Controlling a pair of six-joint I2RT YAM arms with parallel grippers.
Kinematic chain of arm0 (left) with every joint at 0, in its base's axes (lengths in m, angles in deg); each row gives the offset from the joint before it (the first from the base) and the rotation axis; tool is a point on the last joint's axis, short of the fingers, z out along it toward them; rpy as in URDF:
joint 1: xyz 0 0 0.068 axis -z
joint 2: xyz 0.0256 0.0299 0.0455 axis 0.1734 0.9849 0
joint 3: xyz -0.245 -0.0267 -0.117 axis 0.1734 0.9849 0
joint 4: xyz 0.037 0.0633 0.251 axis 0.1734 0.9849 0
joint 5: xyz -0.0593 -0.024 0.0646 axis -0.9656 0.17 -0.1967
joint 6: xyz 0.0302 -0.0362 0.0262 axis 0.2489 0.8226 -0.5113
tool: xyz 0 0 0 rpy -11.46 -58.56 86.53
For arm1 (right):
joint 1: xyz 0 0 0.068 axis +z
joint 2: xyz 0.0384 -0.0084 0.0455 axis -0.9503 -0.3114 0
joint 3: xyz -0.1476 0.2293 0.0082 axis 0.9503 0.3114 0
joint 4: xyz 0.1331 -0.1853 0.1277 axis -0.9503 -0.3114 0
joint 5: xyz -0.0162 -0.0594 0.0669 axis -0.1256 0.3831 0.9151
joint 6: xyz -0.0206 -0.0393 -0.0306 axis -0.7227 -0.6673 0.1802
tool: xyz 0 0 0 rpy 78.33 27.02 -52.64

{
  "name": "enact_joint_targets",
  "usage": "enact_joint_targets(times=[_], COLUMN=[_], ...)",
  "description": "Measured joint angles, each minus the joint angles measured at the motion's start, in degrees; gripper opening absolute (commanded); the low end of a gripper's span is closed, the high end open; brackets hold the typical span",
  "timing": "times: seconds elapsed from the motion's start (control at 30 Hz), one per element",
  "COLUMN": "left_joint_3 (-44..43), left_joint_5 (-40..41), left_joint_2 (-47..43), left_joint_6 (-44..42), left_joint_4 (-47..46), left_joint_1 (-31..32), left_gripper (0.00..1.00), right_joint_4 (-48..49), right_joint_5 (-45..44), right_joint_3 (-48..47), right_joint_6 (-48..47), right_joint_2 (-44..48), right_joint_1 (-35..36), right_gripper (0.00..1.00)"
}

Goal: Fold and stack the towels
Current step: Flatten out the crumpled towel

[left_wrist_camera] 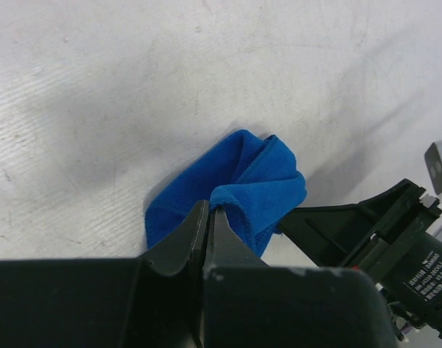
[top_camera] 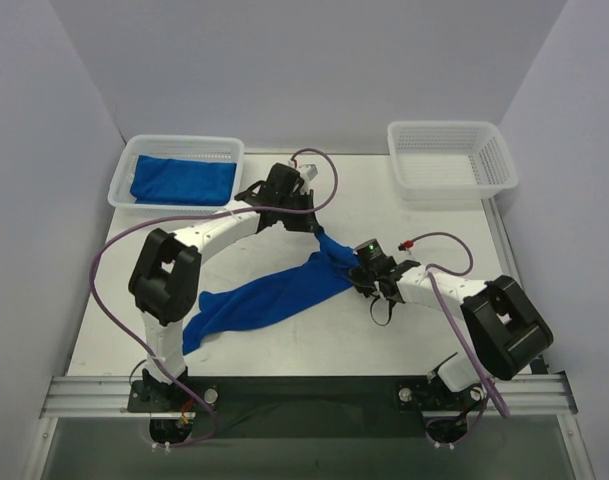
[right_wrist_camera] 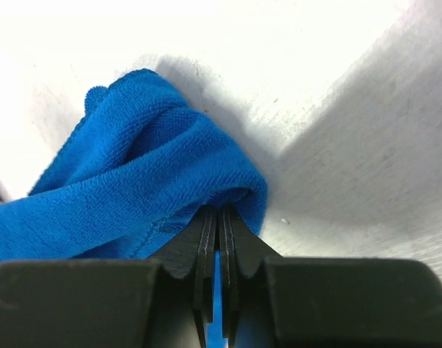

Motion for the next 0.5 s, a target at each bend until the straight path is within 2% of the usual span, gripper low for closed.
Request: enact_joint_targets(times=[0.13,0.23,0.5], left_joint_3=[-1.7,-4.6,-13.7], left_joint_5=[2.0,4.3,12.7], left_joint_2=[0.0,-0.3,-6.6], left_joint_6=[-1.4,-2.8,-9.2], left_joint_4=[2.2,4.1,9.6], left_joint_1=[-1.8,-4.2,-7.6], left_gripper=[0.00,0.00,0.00], right_joint_4=[-0.2,-2.5,-16.7], right_joint_5=[1.5,4.0,8.7], right_joint_3=[0.0,-1.9,-21.4], right_joint_6=[-6.2,-15.3,-45.0], right_joint_2=[1.7,4.2,7.5], right_joint_1=[-1.5,-2.8,-3.4], right_gripper=[0.00,0.00,0.00])
